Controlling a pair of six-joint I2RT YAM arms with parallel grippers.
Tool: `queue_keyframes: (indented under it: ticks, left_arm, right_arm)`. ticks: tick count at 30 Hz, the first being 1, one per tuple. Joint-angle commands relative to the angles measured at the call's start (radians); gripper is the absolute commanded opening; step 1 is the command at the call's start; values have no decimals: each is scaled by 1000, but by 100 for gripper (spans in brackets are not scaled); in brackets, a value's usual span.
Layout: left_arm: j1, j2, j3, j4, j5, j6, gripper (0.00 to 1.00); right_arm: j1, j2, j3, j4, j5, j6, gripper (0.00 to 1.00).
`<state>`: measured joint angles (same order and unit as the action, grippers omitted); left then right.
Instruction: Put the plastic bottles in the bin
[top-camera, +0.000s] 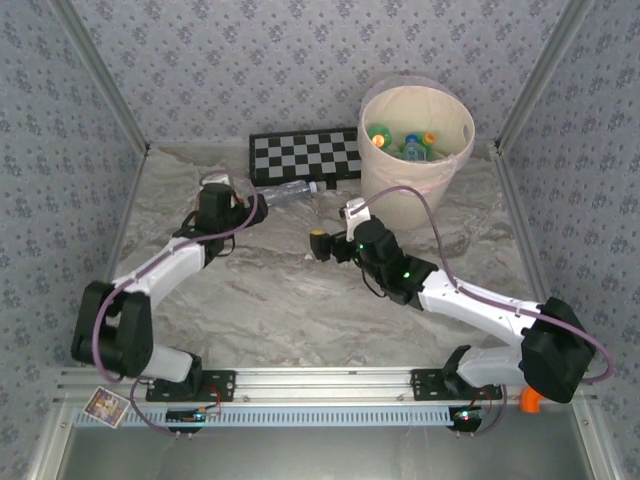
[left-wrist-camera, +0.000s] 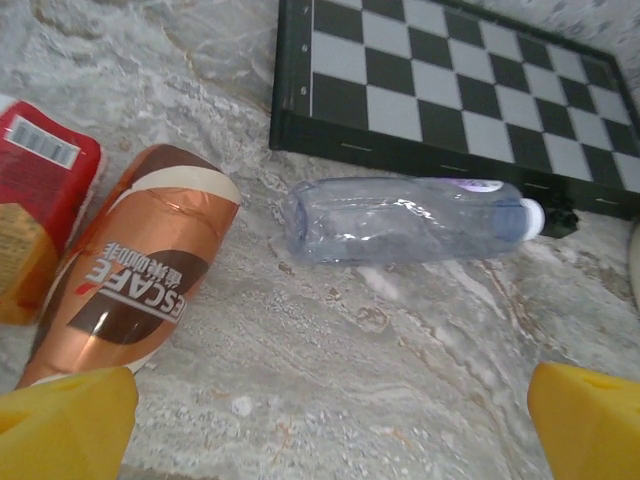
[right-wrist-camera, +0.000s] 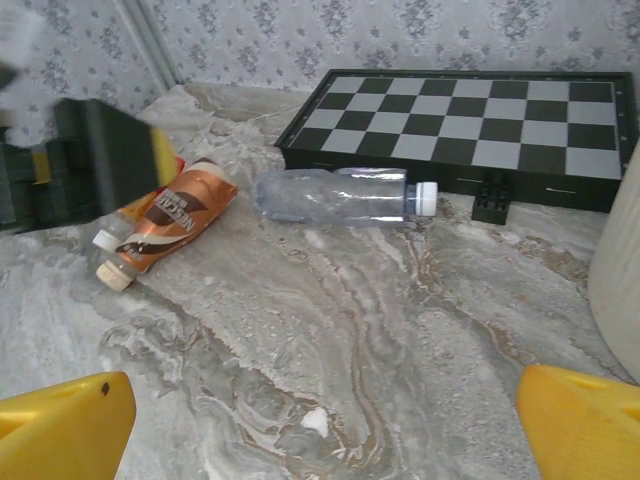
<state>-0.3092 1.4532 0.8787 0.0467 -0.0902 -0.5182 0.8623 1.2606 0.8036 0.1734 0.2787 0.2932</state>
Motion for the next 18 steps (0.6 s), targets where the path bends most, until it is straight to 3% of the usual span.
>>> queue_keyframes:
  ticks: [1, 14, 18]
  left_arm:
    - [13, 87, 99, 87, 52, -21, 100]
    - [31, 509, 552, -70, 102, 99, 100]
    - [45, 594, 618, -111, 123, 114, 100]
  right_arm:
    - [24, -8, 30, -59, 58, -11, 100]
    - [58, -168, -39, -184, 141, 24, 100]
    - [58, -205, -60, -198, 152, 32, 100]
